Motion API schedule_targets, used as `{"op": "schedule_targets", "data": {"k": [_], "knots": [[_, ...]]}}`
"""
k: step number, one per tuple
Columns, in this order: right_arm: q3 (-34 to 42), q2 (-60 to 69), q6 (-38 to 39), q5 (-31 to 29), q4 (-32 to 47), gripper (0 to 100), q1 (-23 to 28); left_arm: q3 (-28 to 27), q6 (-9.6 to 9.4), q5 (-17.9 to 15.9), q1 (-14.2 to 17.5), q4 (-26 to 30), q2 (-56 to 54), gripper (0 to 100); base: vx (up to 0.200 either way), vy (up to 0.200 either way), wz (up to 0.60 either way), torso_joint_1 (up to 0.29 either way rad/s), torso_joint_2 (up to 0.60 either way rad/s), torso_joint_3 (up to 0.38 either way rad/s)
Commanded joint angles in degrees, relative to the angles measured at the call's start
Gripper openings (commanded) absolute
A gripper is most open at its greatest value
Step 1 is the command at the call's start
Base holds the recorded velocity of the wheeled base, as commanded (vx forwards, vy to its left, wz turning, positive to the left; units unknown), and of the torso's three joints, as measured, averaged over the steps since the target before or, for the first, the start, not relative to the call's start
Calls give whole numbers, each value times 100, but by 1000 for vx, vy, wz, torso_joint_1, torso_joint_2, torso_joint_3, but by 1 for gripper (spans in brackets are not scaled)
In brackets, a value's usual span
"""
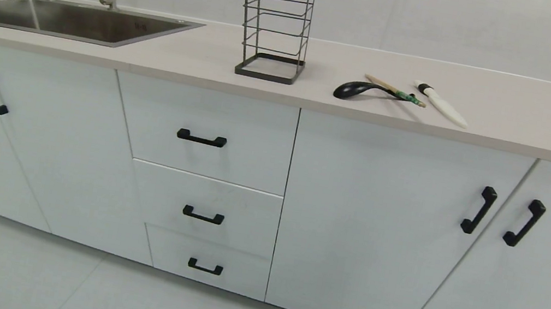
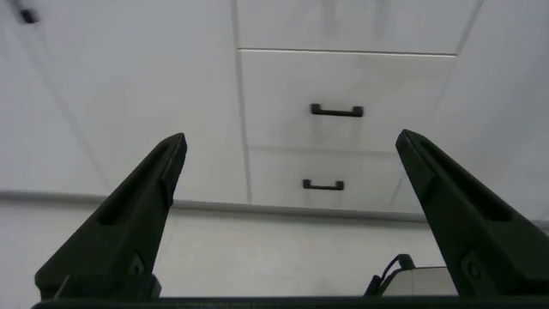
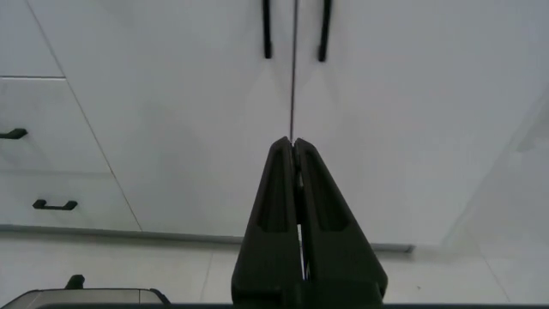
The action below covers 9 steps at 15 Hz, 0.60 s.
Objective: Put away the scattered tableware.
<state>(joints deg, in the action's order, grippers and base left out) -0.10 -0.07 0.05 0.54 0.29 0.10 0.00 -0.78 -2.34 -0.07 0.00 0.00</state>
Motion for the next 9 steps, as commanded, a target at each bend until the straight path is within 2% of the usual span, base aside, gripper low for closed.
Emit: {"op": "schedule_targets", "data": {"k": [1,3,5,9], "knots": [[-8,-10,13,-1,-3,0,-1,0,-1,-3,-1,-9,0,100,0,0,0,0,0,0],[1,-10,13,-1,-3,0,-1,0,-1,-3,-1,-9,0,100,0,0,0,0,0,0],[-8,-10,21,-1,-3,0,-1,0,8,-3,-1,-9,0,100,200,0,0,0,2,2],[-8,-10,13,-1,-3,0,-1,0,8,-3,-1,-9,0,100,200,200,0,0,4,4]]}}
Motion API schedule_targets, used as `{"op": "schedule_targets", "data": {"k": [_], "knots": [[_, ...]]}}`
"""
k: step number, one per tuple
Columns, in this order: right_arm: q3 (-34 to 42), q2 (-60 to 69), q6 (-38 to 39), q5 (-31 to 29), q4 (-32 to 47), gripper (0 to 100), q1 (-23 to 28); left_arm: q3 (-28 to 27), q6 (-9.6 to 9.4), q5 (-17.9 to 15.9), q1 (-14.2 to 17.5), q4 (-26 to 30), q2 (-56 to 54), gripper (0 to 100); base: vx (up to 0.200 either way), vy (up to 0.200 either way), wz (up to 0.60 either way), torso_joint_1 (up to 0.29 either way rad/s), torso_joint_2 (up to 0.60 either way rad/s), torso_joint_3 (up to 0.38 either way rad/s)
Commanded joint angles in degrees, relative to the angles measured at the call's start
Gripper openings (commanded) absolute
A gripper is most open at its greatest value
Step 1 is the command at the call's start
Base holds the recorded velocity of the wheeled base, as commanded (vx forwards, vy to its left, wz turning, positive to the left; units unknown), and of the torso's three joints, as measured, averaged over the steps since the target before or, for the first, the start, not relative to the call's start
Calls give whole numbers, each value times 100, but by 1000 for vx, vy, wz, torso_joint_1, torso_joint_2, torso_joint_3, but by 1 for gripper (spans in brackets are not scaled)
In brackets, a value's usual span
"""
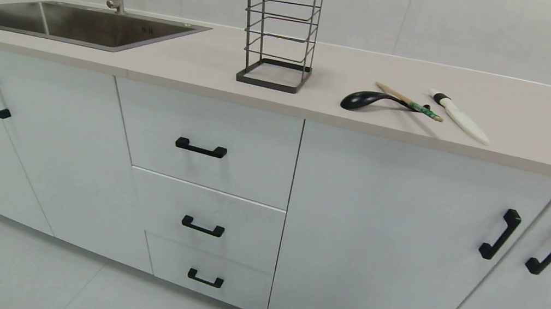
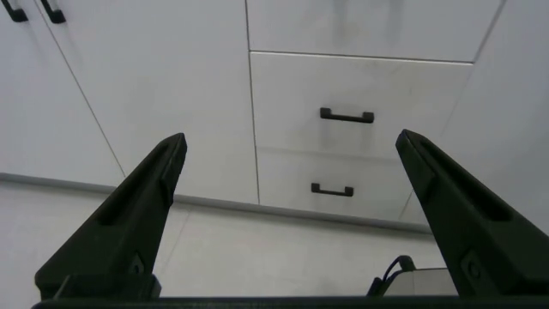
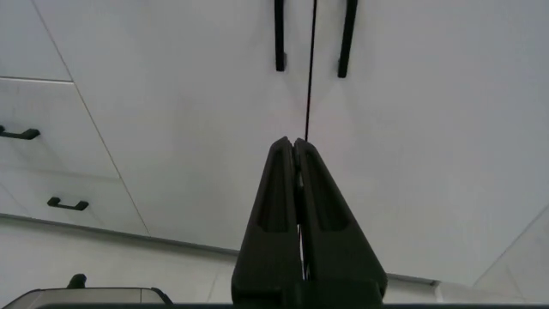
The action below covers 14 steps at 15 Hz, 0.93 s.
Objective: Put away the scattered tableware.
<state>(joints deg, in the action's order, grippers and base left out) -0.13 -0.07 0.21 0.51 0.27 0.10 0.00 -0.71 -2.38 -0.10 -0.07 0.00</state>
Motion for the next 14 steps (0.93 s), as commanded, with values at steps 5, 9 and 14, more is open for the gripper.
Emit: {"op": "schedule_targets", "data": {"k": [5,9,14], "knots": [[-4,-10,-3,2,0,0,-1,0,18,-26,1,-1,0,100,80,80,0,3,1,2],[-4,-10,6,2,0,0,-1,0,18,-70,1,7,0,100,0,0,0,0,0,0],[-4,-10,14,2,8,0,-1,-1020,-105,-641,98,-1065,369,100,0,0,0,0,0,0]]}}
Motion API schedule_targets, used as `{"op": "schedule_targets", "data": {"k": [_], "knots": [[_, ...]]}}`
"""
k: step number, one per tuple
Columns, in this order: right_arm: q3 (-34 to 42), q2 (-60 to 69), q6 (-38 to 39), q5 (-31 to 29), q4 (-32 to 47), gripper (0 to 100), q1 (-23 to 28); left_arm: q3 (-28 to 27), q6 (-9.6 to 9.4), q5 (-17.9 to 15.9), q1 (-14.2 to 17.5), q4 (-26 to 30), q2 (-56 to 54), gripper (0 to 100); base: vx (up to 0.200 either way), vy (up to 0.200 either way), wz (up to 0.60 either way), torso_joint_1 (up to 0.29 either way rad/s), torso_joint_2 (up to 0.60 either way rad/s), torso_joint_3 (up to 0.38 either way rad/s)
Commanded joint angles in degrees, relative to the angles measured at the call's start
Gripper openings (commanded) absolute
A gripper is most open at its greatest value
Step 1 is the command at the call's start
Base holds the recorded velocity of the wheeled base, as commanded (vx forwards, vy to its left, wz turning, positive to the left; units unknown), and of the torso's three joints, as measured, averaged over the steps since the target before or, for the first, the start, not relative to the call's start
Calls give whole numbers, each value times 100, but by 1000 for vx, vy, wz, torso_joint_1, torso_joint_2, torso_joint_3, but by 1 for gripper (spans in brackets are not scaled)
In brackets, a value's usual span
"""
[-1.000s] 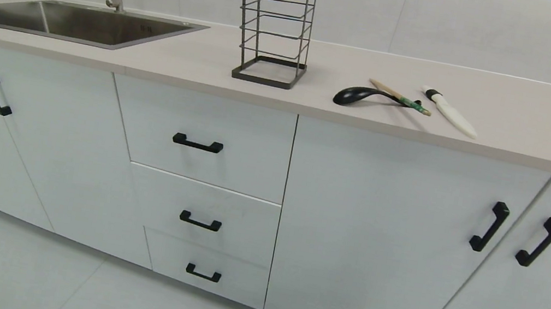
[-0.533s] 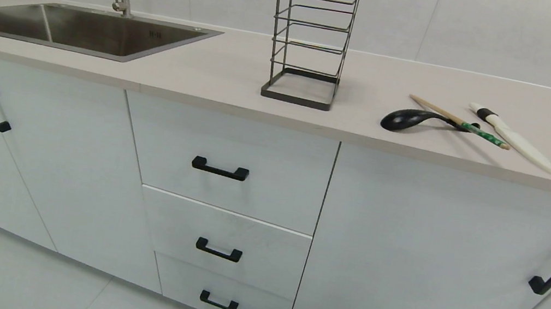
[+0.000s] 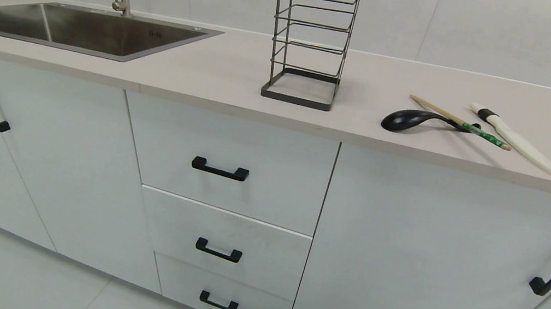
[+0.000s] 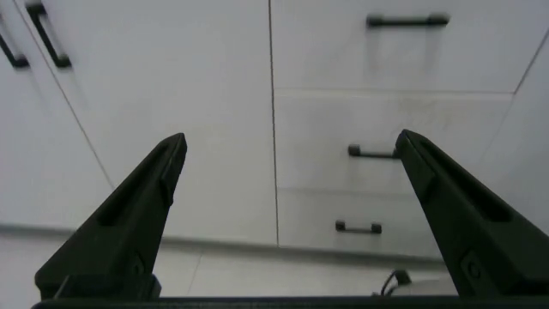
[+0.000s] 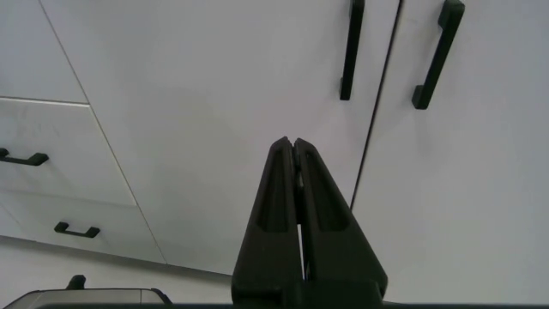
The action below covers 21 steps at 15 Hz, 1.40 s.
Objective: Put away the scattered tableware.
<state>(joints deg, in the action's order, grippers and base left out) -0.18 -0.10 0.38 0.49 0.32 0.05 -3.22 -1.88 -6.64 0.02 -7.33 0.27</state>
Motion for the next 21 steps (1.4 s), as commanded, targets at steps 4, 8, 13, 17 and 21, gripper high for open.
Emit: {"op": "schedule_targets", "data": {"k": [4,8,13,17,21], "knots": [[1,-8,-3,4,3,0,4,-1005,-463,-1454,15,73,1546,100,0,0,0,0,0,0],[1,-8,-3,4,3,0,4,-1656,-3064,-2298,-125,12,3752,100,0,0,0,0,0,0],[1,-8,-3,4,3,0,4,-2447,-5991,-2095,-1444,12,6389,100,0,0,0,0,0,0],[1,-8,-3,4,3,0,4,-2491,-6422,-1085,-2569,-32,7716,100,0,0,0,0,0,0],[1,-8,-3,4,-5,0,4,-2429,-6422,-839,-2727,-67,7883,100,0,0,0,0,0,0]]}}
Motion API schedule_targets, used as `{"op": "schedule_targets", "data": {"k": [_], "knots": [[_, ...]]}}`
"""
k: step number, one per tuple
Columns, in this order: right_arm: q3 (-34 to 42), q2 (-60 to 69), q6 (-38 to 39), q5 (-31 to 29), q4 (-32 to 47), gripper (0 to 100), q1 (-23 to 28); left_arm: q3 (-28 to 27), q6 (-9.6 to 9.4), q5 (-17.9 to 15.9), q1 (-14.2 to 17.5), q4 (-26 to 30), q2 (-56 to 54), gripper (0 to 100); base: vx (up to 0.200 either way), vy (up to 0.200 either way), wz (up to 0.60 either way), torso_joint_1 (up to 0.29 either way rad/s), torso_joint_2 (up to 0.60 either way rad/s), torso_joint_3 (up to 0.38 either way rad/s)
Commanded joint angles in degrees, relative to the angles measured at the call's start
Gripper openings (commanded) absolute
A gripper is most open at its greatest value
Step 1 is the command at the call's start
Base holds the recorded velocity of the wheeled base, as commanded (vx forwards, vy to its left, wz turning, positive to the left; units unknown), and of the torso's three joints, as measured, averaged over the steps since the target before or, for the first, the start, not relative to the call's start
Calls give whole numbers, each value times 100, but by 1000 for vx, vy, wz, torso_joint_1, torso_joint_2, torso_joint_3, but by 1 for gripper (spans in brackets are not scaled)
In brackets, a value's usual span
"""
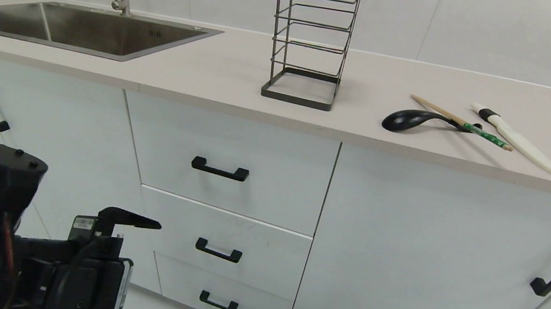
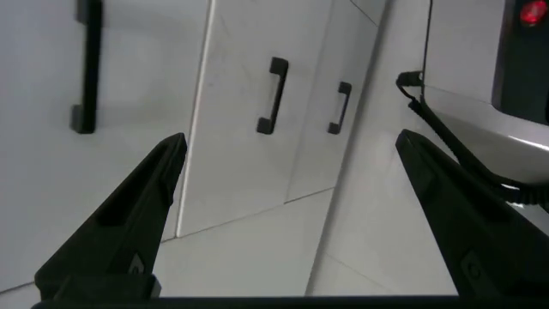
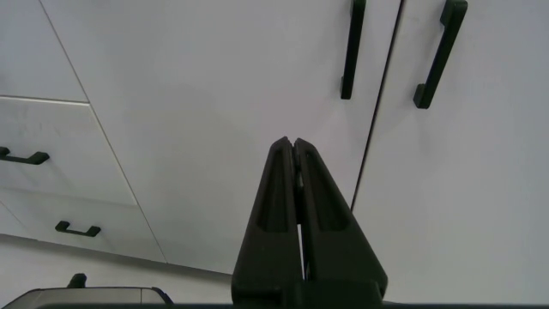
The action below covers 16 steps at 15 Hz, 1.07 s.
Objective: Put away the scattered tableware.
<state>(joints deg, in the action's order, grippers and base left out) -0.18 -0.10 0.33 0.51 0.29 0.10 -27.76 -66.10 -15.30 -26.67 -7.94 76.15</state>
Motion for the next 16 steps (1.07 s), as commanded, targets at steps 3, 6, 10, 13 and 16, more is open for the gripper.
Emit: {"op": "schedule_targets", "data": {"k": [3,6,10,13,16], "knots": [[1,-8,2,2,6,0,-1,-19,-422,132,-66,-24,769,100,0,0,0,0,0,0],[1,-8,2,2,6,0,-1,-37,-896,247,-92,-375,1367,100,0,0,0,0,0,0],[9,1,-7,2,-3,0,-1,-107,-1107,273,-180,-1140,2483,100,0,0,0,0,0,0],[9,1,-7,2,6,0,-1,-520,-1160,291,-347,-1913,3731,100,0,0,0,0,0,0],[9,1,-7,2,6,0,-1,-968,-1133,282,-383,-2291,4549,100,0,0,0,0,0,0]]}}
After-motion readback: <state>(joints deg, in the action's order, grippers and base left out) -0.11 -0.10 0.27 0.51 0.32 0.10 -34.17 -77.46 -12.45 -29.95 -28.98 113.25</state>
